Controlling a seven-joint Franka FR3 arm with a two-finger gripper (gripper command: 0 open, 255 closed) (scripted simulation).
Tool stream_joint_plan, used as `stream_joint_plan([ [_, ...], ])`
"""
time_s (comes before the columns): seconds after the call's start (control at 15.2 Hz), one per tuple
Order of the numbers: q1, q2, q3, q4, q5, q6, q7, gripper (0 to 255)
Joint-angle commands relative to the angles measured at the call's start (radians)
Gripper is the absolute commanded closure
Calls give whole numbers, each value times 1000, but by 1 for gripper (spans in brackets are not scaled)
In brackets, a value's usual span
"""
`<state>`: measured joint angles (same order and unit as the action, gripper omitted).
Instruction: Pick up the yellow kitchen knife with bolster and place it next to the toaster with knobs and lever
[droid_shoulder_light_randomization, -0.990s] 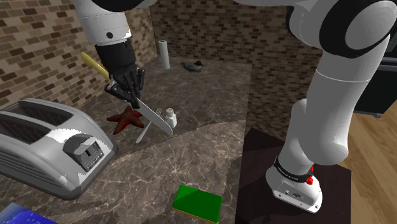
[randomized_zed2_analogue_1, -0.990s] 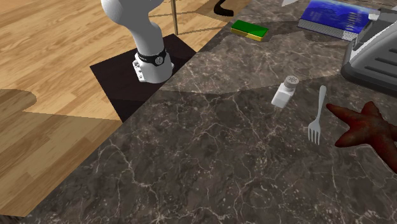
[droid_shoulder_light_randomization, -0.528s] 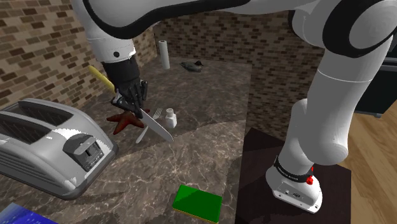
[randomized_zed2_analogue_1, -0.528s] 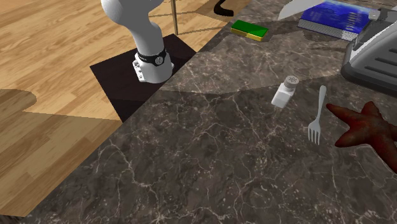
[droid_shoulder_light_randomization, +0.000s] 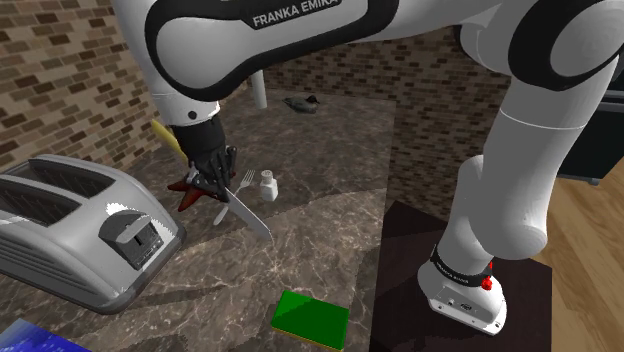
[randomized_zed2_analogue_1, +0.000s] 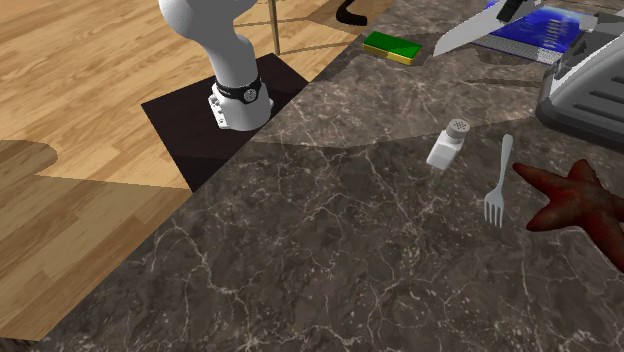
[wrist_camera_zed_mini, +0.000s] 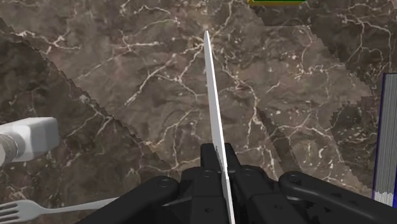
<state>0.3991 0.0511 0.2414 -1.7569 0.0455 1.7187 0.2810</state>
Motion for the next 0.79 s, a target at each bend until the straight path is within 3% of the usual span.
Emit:
stream_joint_plan([
  [0.0,0,1,0,-26,0,28,-2,255],
  [0.73,1,24,0,-147,-4,171,-5,255],
])
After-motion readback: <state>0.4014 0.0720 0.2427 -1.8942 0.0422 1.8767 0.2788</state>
